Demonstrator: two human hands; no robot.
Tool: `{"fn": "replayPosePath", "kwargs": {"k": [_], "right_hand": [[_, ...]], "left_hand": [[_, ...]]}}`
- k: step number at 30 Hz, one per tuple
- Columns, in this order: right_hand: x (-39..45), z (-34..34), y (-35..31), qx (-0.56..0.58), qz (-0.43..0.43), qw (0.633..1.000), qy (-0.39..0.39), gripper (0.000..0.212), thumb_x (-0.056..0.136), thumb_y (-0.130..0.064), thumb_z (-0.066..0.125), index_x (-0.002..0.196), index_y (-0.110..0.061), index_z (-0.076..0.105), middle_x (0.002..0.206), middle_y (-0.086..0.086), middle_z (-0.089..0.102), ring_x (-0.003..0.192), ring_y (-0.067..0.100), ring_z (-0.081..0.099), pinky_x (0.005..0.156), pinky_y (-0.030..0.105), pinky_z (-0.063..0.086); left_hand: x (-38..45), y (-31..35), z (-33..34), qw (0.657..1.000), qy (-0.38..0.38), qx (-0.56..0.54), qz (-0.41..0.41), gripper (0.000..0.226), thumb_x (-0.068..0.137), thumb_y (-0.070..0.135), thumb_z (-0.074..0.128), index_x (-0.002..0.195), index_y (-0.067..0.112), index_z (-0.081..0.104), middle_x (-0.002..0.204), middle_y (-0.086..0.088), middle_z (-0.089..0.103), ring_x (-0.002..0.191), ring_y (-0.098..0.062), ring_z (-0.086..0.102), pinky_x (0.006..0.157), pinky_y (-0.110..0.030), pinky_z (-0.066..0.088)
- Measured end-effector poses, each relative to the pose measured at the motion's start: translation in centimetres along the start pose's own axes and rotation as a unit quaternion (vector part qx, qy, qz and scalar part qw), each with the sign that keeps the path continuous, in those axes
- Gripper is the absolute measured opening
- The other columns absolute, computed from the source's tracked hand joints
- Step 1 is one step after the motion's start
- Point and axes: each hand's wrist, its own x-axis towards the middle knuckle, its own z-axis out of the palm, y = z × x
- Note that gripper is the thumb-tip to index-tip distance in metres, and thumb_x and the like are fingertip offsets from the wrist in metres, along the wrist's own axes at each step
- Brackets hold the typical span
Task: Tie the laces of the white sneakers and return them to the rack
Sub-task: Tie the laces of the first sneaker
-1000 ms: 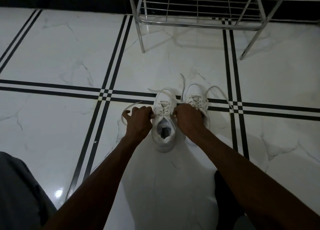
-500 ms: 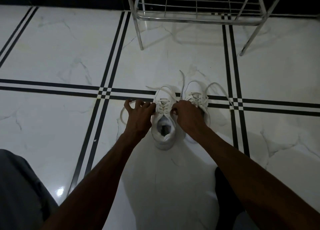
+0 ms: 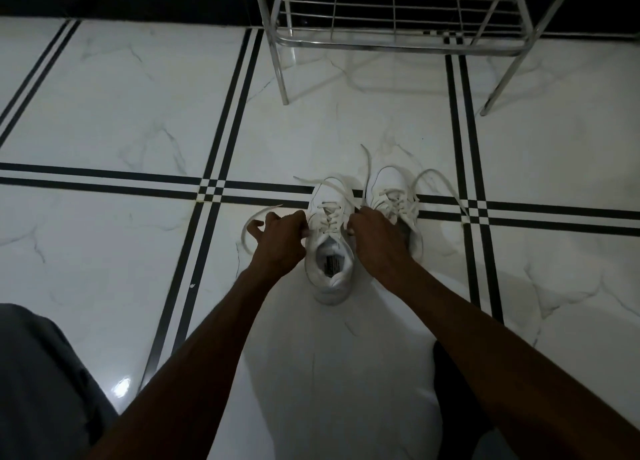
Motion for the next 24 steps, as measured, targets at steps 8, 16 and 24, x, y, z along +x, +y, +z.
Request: {"fn": "replayPosePath", "kwargs": {"k": [8,16,24], "right_hand": [[2.6,-3.1,0.9,0.197,0.071,0.969,-0.132,0.033,0.093,-0.026,0.050,0.074,-0.003,0.063,0.075,0.014,0.064,0.066,0.021,0.056,0.063,0.033,0.043],[2.9,-3.1,-1.1,0.598,0.228,0.757,-0.132,0.041,0.097,-0.045,0.050,0.100,-0.009,0.070,0.101,0.005,0.078,0.086,0.013,0.069,0.069,0.030,0.045],[2.8,-2.2,-0.8,0.687,0.193,0.695,-0.089,0.025,0.099,-0.029,0.056,0.116,-0.016,0.068,0.095,0.000,0.068,0.087,0.014,0.063,0.051,0.020,0.044]], "left_hand": [[0.1,-0.1,-3.8,0.901,-0.081,-0.423,-0.058,0.034,0.098,0.016,0.045,0.097,0.001,0.075,0.112,-0.015,0.074,0.113,-0.028,0.065,0.092,-0.031,0.047],[1.1,1.9,-3.0,0.797,-0.054,-0.594,-0.097,0.032,0.105,0.026,0.041,0.080,0.011,0.056,0.086,-0.012,0.070,0.091,-0.028,0.065,0.093,-0.041,0.049],[1.2,2.9,-2.5,0.819,-0.034,-0.564,-0.095,0.028,0.107,0.025,0.045,0.117,0.008,0.065,0.085,-0.003,0.063,0.082,-0.014,0.061,0.079,-0.030,0.051]]}}
